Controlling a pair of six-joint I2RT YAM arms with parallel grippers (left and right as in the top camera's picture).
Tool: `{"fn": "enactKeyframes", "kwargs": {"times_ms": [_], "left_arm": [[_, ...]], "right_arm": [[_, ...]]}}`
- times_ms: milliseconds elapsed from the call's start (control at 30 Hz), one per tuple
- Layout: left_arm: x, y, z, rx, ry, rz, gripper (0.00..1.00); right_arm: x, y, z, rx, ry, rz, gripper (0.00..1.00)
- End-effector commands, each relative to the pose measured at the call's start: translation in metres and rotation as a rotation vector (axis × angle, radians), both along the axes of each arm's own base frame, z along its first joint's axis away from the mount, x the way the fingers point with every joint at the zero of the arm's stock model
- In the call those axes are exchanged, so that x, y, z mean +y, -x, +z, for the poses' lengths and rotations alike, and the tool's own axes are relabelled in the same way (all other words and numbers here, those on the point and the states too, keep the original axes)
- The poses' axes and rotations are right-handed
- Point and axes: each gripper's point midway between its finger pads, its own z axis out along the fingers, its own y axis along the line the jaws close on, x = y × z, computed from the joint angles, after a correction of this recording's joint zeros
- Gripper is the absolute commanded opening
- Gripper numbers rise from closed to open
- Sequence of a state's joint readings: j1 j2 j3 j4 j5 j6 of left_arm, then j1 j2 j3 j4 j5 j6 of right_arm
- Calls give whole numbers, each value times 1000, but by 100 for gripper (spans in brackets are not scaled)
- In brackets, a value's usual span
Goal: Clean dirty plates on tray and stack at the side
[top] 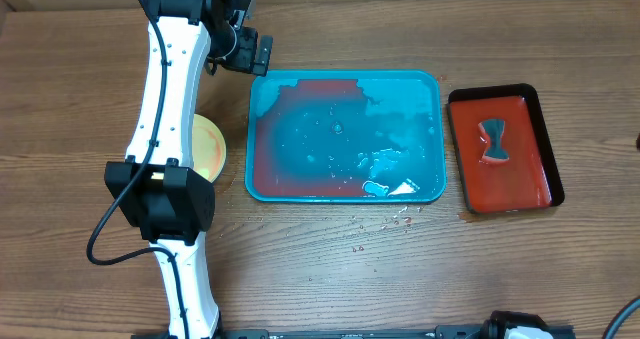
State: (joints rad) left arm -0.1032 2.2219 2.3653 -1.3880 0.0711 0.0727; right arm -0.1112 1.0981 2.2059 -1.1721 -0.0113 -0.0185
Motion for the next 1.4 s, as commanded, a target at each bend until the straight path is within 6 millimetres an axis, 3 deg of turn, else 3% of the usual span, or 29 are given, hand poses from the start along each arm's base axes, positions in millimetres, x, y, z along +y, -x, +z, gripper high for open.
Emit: {"fn": "enactKeyframes", "kwargs": {"times_ms": [0, 267, 600, 867, 1133, 1367], "left_arm": [[-2, 0, 11, -26, 12, 3, 100], [-2, 0, 11, -26, 12, 3, 100], [-2, 0, 11, -26, 13, 4, 100], [-2, 0, 11, -26, 13, 4, 100], [-2, 0, 11, -26, 12, 3, 100], [-2, 0, 11, -26, 13, 4, 100]], "right_arm": [[6, -8, -19, 25, -8, 39, 100], [12, -13, -78, 59, -13, 75, 100], [20, -22, -133, -47, 2, 127, 100], [42, -29, -181, -140, 12, 231, 100], [50, -31, -215, -234, 20, 262, 100], [49, -22, -234, -327, 30, 261, 100]]}}
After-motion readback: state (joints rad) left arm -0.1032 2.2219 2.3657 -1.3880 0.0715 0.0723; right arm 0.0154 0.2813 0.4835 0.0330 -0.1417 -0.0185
